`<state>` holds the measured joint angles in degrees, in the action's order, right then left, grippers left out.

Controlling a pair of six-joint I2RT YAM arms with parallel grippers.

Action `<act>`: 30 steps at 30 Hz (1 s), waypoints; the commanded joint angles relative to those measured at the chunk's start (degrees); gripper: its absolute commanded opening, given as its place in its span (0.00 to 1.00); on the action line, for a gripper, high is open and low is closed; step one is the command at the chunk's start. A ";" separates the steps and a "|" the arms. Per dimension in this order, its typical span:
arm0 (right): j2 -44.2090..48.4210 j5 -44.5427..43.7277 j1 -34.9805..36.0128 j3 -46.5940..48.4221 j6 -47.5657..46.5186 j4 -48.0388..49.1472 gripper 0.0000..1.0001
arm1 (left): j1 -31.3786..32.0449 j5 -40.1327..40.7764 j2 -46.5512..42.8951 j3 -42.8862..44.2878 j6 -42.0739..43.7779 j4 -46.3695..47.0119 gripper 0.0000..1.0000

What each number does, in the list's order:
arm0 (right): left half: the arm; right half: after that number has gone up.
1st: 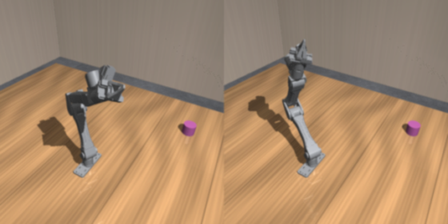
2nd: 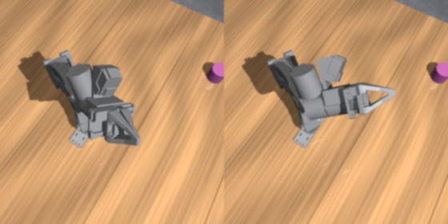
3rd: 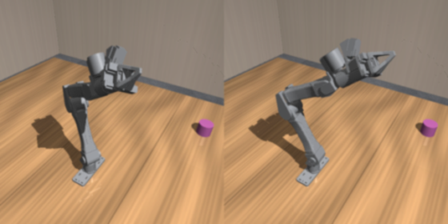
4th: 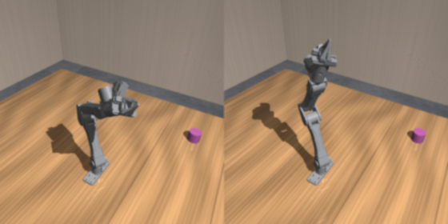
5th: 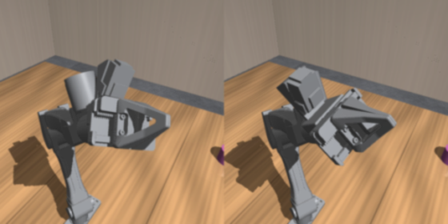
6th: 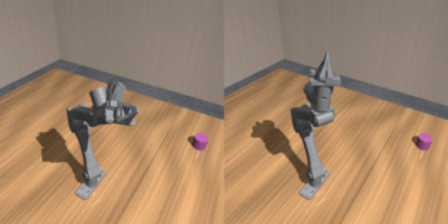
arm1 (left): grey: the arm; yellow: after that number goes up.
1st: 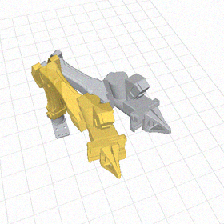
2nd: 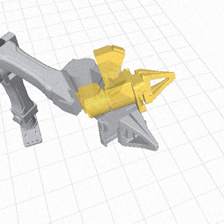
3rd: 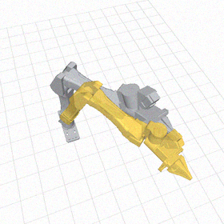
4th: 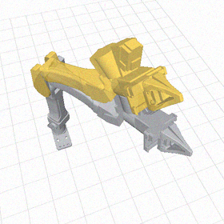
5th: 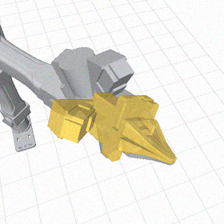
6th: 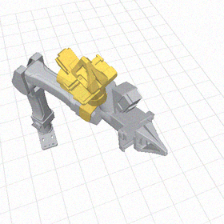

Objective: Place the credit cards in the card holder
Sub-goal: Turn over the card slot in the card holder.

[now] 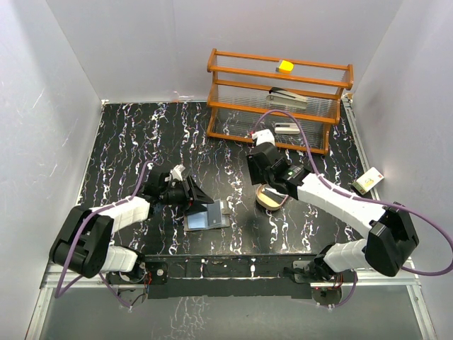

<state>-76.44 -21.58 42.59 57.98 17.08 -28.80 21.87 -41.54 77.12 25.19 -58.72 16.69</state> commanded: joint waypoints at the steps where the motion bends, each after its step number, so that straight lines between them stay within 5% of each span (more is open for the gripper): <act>1: -0.22 -2.98 -2.42 1.91 -4.85 0.58 0.49 | 0.19 1.54 -2.64 2.88 3.79 -5.56 0.53; 4: -1.78 -3.19 -4.33 2.46 -6.63 0.31 0.51 | 0.20 3.08 -3.13 3.88 6.22 -8.74 0.51; 15: -4.07 -2.28 -5.67 3.02 -7.14 -0.56 0.53 | 4.01 3.39 4.14 6.87 7.09 -6.31 0.17; 30: -4.17 -3.54 -6.22 2.52 -13.52 0.52 0.56 | 6.64 13.09 12.03 8.30 12.85 -12.54 0.11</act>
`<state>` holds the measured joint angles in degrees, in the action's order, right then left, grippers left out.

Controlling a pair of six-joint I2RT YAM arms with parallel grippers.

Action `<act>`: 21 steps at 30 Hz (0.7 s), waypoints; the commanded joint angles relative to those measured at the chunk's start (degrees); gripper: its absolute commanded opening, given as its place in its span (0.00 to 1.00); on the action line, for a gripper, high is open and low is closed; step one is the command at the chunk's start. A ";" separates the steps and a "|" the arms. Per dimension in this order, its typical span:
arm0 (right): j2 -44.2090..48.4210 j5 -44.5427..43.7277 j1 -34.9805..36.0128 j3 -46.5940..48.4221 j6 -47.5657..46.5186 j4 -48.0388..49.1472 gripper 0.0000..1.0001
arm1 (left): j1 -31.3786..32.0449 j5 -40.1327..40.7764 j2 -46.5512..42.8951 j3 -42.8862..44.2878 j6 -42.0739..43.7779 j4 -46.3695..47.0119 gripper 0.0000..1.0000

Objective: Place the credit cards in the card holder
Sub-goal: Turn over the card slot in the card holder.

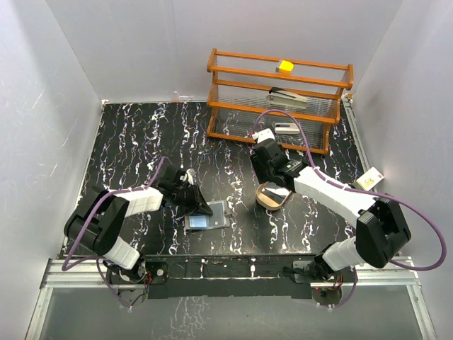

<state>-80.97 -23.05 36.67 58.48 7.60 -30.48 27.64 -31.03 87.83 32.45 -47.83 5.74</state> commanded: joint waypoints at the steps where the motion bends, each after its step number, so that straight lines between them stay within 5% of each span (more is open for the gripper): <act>1: 0.41 -2.54 -0.36 1.65 -5.04 2.57 0.56 | 1.03 2.79 1.49 1.04 1.88 -1.57 0.12; 10: -1.46 -5.43 -0.39 1.34 -10.87 3.10 0.60 | 1.43 4.57 0.41 1.98 1.50 -4.60 0.14; 21: -4.83 -9.68 -2.42 -0.54 -14.45 4.30 0.58 | 1.39 9.19 -12.95 6.32 3.59 -15.27 0.44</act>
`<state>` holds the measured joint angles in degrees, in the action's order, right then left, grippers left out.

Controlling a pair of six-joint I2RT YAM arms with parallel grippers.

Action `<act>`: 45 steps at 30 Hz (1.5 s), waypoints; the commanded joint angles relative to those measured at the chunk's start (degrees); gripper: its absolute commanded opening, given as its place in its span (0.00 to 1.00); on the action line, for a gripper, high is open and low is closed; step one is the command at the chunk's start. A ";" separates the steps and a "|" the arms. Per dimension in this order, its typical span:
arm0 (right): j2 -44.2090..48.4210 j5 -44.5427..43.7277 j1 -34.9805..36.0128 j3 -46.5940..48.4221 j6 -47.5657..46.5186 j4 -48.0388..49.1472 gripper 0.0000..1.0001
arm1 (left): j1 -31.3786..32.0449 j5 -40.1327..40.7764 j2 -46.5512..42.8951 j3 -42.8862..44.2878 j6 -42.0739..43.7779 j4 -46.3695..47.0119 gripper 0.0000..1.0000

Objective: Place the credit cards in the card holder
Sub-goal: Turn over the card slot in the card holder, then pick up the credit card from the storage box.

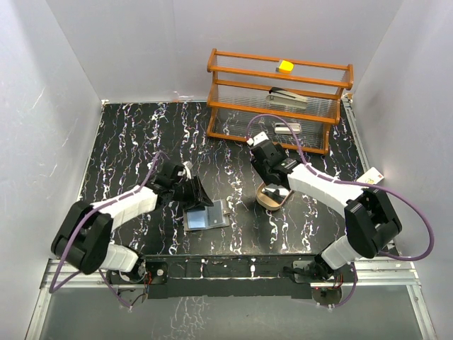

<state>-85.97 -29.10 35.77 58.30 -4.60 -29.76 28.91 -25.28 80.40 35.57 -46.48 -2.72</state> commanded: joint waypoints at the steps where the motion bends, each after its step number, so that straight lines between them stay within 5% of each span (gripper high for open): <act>1: 0.03 -4.16 -1.85 -0.70 -2.65 3.91 0.59 | 0.06 4.16 -6.56 3.40 2.53 -8.05 0.45; 16: -4.23 -8.72 -4.87 -1.71 -6.44 6.01 0.56 | -0.30 17.12 -21.70 3.05 4.88 -19.09 0.56; 29: -6.74 -8.31 -5.29 -1.33 -7.01 6.62 0.54 | -0.83 17.28 -21.73 1.40 5.52 -19.28 0.58; 45: -5.00 -7.86 -5.29 0.10 -5.25 4.00 0.35 | -2.07 16.61 -19.81 -1.95 5.19 -17.85 0.58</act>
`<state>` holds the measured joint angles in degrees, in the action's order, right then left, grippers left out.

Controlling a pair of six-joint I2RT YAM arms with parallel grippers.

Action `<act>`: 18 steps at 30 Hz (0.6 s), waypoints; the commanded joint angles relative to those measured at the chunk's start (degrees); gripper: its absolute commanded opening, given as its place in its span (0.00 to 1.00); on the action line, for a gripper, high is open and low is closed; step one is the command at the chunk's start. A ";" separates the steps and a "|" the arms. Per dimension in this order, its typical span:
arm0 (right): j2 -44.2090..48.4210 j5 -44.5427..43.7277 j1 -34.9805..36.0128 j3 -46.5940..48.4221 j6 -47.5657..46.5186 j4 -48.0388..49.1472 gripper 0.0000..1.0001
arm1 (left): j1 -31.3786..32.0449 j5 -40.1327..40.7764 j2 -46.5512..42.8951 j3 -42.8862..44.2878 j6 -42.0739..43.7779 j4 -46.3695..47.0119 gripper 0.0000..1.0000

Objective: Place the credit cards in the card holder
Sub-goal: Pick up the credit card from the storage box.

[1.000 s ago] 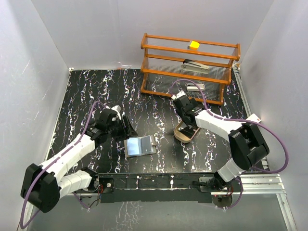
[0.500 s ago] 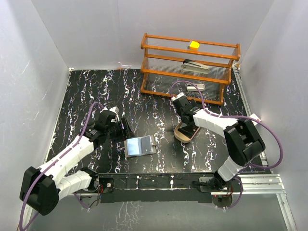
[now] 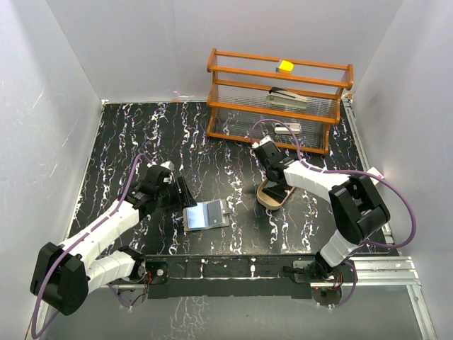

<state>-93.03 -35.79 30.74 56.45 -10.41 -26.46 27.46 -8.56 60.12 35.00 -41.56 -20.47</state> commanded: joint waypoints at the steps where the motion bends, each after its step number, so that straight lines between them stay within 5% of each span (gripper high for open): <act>1: 2.21 -1.12 -0.25 2.04 0.57 0.64 0.34 | -0.72 0.06 0.64 -1.70 0.10 -0.05 0.58; 18: 4.13 0.37 -0.25 3.73 1.27 -1.85 0.12 | -2.14 -0.85 6.29 -4.88 -0.54 2.83 0.58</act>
<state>-91.74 -34.70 30.74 56.97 -10.09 -28.49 25.80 -8.64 65.56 31.09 -42.17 -18.37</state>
